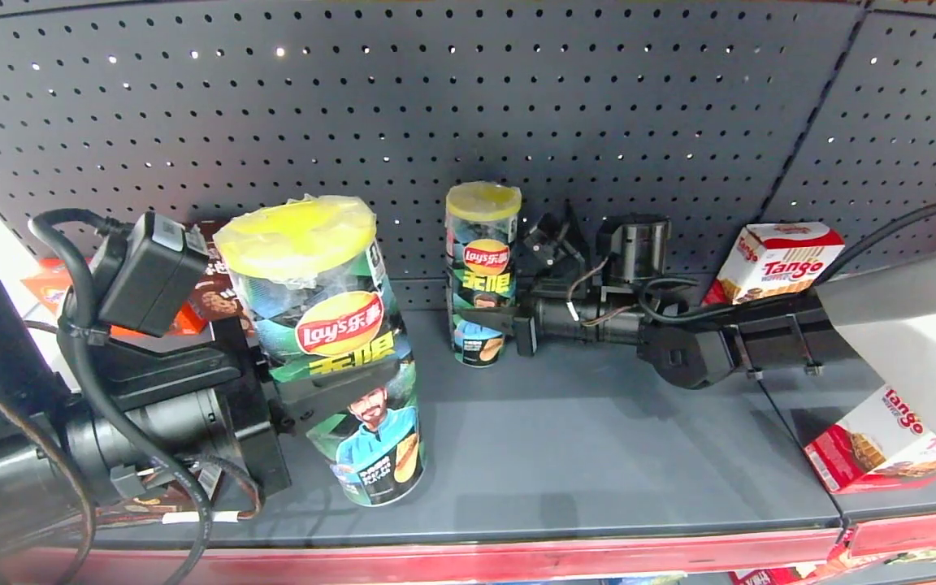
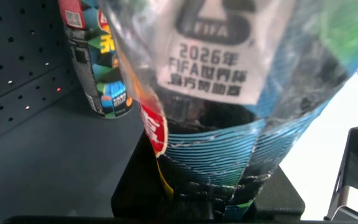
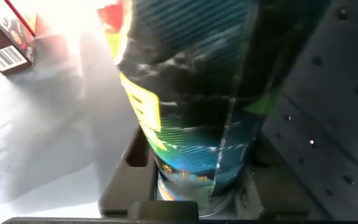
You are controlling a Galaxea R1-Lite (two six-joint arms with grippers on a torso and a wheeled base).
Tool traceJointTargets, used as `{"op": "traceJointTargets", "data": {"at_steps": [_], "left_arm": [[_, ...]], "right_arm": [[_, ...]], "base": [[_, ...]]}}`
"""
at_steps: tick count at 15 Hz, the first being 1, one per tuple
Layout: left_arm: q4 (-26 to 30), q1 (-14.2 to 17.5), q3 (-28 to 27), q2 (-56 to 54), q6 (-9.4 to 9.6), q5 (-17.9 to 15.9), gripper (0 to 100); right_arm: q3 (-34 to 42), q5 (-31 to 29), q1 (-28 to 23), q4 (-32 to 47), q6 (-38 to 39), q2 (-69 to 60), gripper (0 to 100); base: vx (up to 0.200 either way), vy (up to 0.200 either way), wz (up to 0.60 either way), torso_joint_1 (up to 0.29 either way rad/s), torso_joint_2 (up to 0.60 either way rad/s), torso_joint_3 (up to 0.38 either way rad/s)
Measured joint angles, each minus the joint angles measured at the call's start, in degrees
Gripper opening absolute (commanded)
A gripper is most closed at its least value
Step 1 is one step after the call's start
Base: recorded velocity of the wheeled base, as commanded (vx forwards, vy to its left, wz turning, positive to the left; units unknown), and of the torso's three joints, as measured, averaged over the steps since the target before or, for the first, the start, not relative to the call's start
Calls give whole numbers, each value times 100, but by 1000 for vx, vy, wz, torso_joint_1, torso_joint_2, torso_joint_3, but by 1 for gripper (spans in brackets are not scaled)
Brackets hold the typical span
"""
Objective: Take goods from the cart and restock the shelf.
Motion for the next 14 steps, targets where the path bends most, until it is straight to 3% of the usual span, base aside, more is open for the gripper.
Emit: {"op": "traceJointTargets", "data": {"at_steps": [4,7,14], "left_arm": [[2,61,2,-74,0,0,0],[0,67,35,-116,0,-6,0],[0,76,138,-206,0,5,0]], "right_arm": [[739,-52,85,-66,-20,-695,0],[1740,-69,168,-352,-99,-1432,0],[4462,-435,683,-2088,-118,-2464,0]], "base": [[0,0,0,0,0,0],[0,0,0,0,0,0],[0,0,0,0,0,0]]}}
